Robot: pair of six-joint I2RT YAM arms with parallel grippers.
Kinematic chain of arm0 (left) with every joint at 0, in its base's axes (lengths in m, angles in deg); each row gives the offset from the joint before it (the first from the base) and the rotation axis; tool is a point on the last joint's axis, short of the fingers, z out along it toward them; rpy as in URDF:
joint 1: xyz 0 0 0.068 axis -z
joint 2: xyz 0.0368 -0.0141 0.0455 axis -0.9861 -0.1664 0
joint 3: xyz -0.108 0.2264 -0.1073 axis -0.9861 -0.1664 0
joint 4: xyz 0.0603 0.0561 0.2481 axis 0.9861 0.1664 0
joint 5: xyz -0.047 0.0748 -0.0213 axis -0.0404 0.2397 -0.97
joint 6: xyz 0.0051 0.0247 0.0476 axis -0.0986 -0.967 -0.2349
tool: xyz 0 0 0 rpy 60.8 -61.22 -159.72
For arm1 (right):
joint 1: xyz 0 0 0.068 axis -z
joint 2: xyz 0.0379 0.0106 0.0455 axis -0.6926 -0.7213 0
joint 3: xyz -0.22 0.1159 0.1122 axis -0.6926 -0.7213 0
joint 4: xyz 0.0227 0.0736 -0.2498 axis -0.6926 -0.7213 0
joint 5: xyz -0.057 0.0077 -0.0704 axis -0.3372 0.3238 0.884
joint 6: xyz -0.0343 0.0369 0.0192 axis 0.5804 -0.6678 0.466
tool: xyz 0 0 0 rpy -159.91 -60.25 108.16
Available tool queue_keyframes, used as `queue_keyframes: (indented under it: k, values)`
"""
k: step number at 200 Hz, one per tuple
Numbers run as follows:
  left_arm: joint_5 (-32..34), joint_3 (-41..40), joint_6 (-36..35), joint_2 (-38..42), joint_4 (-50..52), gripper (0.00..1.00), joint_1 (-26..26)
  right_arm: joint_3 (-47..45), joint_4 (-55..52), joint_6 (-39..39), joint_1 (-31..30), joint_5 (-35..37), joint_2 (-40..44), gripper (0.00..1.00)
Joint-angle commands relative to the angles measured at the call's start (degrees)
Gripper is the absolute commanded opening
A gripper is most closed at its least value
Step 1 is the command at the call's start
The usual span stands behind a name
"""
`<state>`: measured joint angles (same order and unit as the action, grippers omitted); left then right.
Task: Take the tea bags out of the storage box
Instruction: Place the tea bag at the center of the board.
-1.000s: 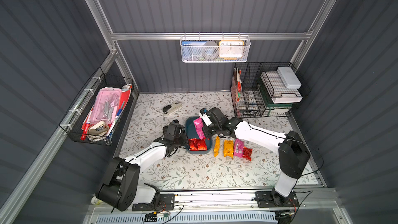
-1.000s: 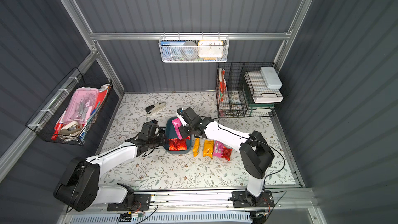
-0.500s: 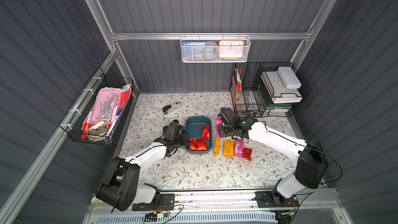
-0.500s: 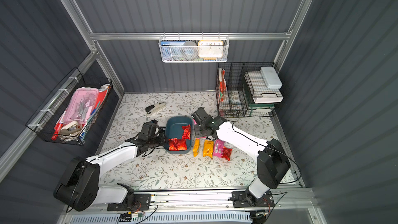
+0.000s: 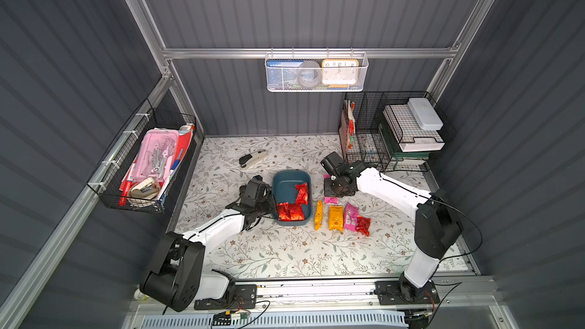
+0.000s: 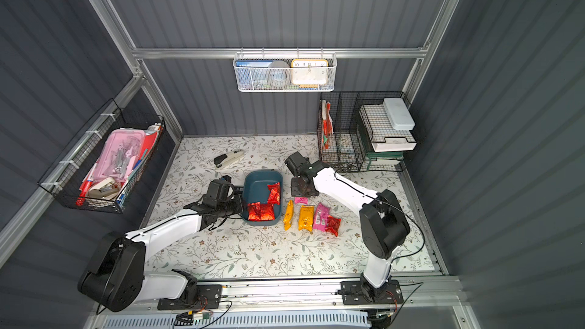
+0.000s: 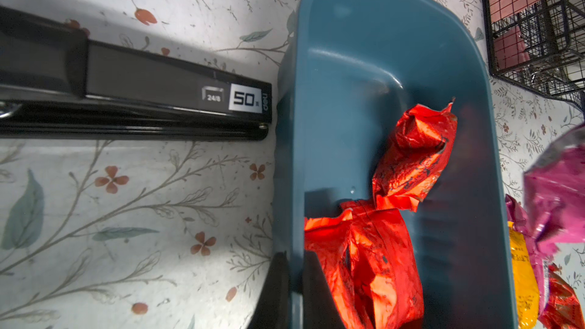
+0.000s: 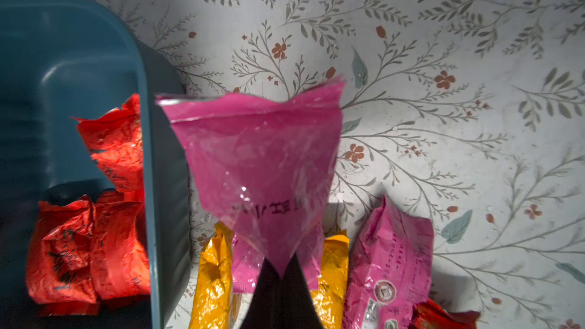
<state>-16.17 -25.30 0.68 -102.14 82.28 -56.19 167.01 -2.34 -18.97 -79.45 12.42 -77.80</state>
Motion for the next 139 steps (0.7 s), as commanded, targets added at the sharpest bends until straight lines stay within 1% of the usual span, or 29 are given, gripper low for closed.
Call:
queue_keyframes:
  k: [1, 40, 89, 108, 139]
  values:
    - [-0.1, -0.4, 0.2, 1.6, -0.5, 0.00, -0.1, 2.6, -2.8, 0.6, 1.5, -1.4, -2.9, 0.00]
    - [0.2, -0.4, 0.1, 1.6, -0.4, 0.00, -0.1, 6.0, -4.3, 2.2, 2.7, -2.5, -8.0, 0.00]
    - [0.5, -0.2, -0.3, 1.1, 0.0, 0.00, -0.1, 9.4, -6.6, 3.8, 2.8, -1.0, -12.3, 0.00]
    - [0.8, -0.1, -0.5, 0.5, 0.6, 0.00, -0.1, 9.9, -6.8, 4.3, 2.7, -1.3, -12.3, 0.06]
    - [0.4, 0.2, -0.4, -0.2, 0.3, 0.00, -0.1, 9.9, -7.4, 4.8, 2.8, -0.9, -10.8, 0.21]
